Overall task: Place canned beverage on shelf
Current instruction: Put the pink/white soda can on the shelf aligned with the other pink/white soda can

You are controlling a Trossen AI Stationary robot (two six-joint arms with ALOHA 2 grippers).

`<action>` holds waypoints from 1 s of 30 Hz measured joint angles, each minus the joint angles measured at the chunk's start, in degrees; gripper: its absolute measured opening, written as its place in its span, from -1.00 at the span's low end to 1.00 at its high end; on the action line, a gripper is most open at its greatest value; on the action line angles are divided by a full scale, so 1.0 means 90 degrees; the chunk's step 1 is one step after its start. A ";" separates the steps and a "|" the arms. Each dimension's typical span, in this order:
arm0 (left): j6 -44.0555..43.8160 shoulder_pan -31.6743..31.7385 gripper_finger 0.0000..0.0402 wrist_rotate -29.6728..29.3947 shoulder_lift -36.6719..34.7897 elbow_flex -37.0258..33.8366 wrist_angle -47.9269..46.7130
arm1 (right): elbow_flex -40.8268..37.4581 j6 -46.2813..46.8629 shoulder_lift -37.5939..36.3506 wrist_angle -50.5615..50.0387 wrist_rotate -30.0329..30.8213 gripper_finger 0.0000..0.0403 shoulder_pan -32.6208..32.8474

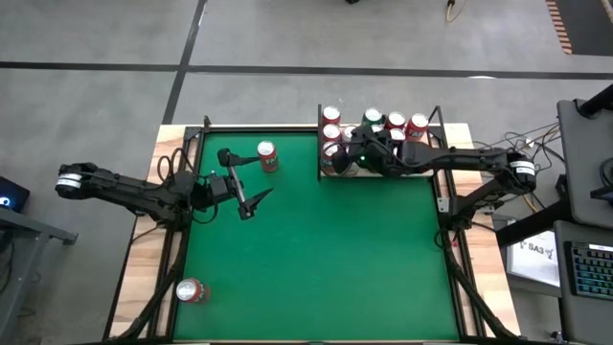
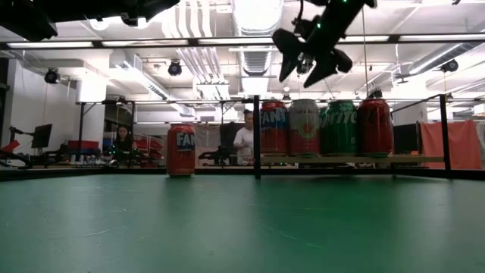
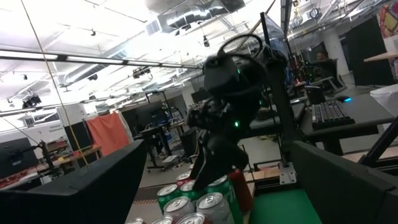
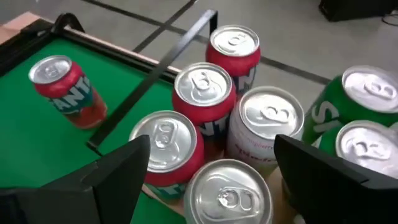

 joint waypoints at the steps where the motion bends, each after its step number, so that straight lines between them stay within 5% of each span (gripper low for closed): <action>1: -0.0019 -0.0001 0.90 0.0000 0.0000 0.0000 -0.0005 | 0.0145 -0.0024 0.0002 -0.0195 -0.0067 0.64 0.0013; 7: -0.0200 -0.0001 0.90 0.0000 0.0040 0.0000 -0.0025 | 0.1128 0.0297 0.0136 -0.1718 -0.1508 0.40 0.0023; 13: 0.0016 -0.0002 0.90 0.0000 0.0066 0.0000 -0.0014 | 0.1451 0.0111 0.0407 -0.2300 -0.2513 -0.24 0.0032; 19: -0.0021 -0.0002 0.90 0.0000 0.0066 0.0000 0.0012 | 0.1424 -0.0140 0.0701 -0.2376 -0.2537 -0.89 0.0000; 30: -0.0024 -0.0002 0.90 -0.0002 0.0070 0.0000 0.0013 | 0.1424 -0.0341 0.1267 -0.2537 -0.2500 -0.96 -0.0326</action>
